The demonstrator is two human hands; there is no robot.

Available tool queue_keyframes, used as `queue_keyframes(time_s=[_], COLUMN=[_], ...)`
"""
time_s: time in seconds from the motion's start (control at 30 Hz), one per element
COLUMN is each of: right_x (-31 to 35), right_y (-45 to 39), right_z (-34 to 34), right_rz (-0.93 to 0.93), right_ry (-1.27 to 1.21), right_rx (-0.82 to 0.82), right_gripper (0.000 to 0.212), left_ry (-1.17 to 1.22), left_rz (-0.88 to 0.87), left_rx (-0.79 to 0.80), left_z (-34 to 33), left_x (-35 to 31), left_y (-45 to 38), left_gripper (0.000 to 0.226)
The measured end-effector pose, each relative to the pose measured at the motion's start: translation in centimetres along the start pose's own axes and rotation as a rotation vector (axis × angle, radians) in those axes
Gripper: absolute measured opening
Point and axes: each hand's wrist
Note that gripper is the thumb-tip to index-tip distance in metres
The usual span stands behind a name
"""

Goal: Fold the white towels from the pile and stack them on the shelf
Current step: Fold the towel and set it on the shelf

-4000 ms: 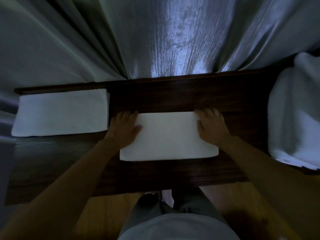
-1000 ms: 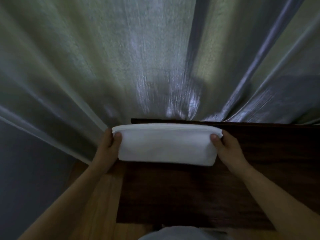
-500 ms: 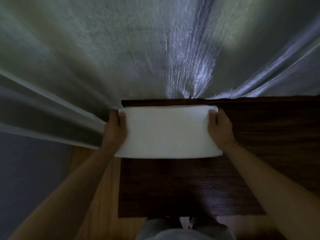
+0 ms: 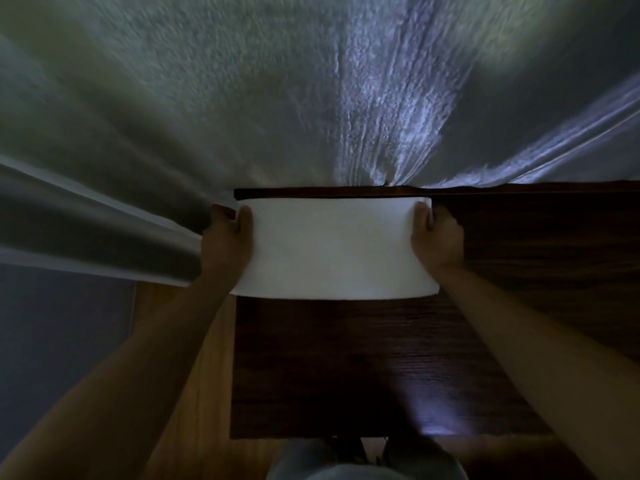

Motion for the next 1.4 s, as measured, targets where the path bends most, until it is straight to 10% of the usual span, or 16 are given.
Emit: queue_keyframes(time_s=[0.1, 0.2, 0.4, 0.73, 1.4], right_x=[0.5, 1.3, 1.5, -1.3, -2.7], right_y=[-0.5, 0.8, 6.0, 2.0, 0.8], right_z=[0.1, 1.0, -3.1, -2.6, -0.1], right_rz=[-0.007, 0.428, 0.944, 0.896, 0.753], right_ry=[-0.014, 0.08, 0.497, 0.711, 0.717], right_rx=[-0.094, -0.214, 0.536, 0.501, 0.55], right_gripper=[0.045, 0.03, 0.063, 0.085, 0.078], left_ry=[-0.072, -0.105, -0.535, -0.648, -0.624], left_rz=[0.041, -0.118, -0.95, -0.759, -0.677], left_rx=[-0.078, -0.239, 0.029, 0.058, 0.146], left_z=[1.1, 2.7, -2.1, -2.6, -1.8], left_x=[-0.5, -1.4, -3.3, -0.4, -0.1], left_y=[0.5, 2.3, 6.9, 2.8, 3.1], left_gripper=[0.045, 0.036, 0.073, 0.113, 0.111])
Point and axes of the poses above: each hand's wrist, its own y-axis away from the middle knuckle, its own z-axis out of the back of the hand, x = y × z, and after that the axes turned 13 degrees about -y, right-handed
